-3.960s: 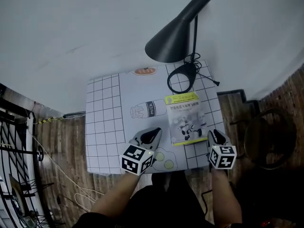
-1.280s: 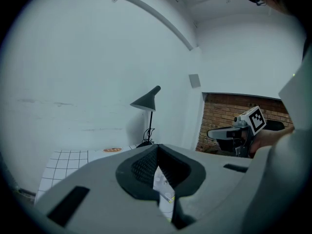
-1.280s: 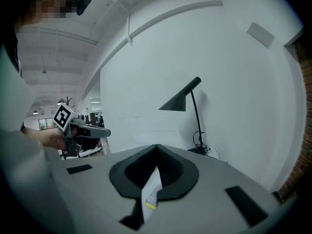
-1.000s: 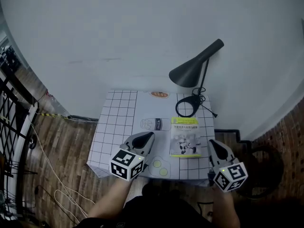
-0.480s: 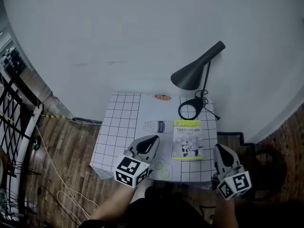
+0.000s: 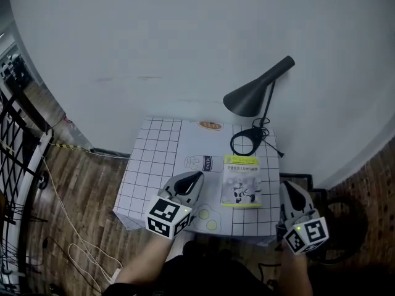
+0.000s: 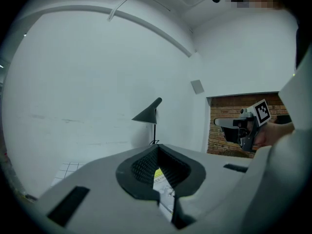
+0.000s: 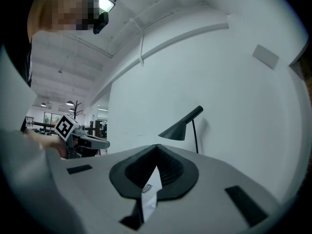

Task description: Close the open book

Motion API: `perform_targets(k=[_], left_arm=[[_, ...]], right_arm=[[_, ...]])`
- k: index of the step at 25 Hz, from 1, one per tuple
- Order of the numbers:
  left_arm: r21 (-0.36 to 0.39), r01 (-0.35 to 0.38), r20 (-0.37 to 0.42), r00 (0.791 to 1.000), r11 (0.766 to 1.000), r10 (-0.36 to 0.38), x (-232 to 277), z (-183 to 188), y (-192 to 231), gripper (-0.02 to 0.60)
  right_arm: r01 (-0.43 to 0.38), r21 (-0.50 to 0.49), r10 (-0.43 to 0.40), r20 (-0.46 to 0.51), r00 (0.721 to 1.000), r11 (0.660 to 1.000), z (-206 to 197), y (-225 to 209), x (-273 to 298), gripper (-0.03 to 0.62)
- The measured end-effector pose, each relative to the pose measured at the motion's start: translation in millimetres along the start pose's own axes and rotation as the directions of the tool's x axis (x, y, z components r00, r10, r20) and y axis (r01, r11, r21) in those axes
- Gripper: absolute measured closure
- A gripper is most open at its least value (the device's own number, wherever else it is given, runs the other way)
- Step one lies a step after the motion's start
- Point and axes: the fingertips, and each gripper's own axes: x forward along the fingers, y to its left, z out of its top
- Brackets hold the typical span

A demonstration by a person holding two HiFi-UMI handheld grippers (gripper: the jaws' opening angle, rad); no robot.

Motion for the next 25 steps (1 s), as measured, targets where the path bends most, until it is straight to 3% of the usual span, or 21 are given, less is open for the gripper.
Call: perform_targets(k=[9, 16, 25], left_arm=[[0.028, -0.009, 0.039, 0.999, 1.000, 0.008, 16.1, 33.5, 10.8, 0.577], [-0.004, 0.007, 0.006, 1.000, 1.000, -0.007, 22.4, 18.5, 13.7, 0.577], [0.003, -0.004, 0.026, 1.000, 1.000, 0.004, 19.6, 23.7, 14.5, 0.577]], right_arm=[[0.011, -0.013, -0.012, -0.023, 1.000, 1.000, 8.2, -2.9, 10.1, 0.591], [0.025, -0.018, -0.026, -0.031, 0.999, 1.000, 13.8, -9.7, 15.4, 0.591], [0.014, -0.016, -0.014, -0.036, 0.999, 1.000, 7.0, -0.2, 19.8, 0.591]])
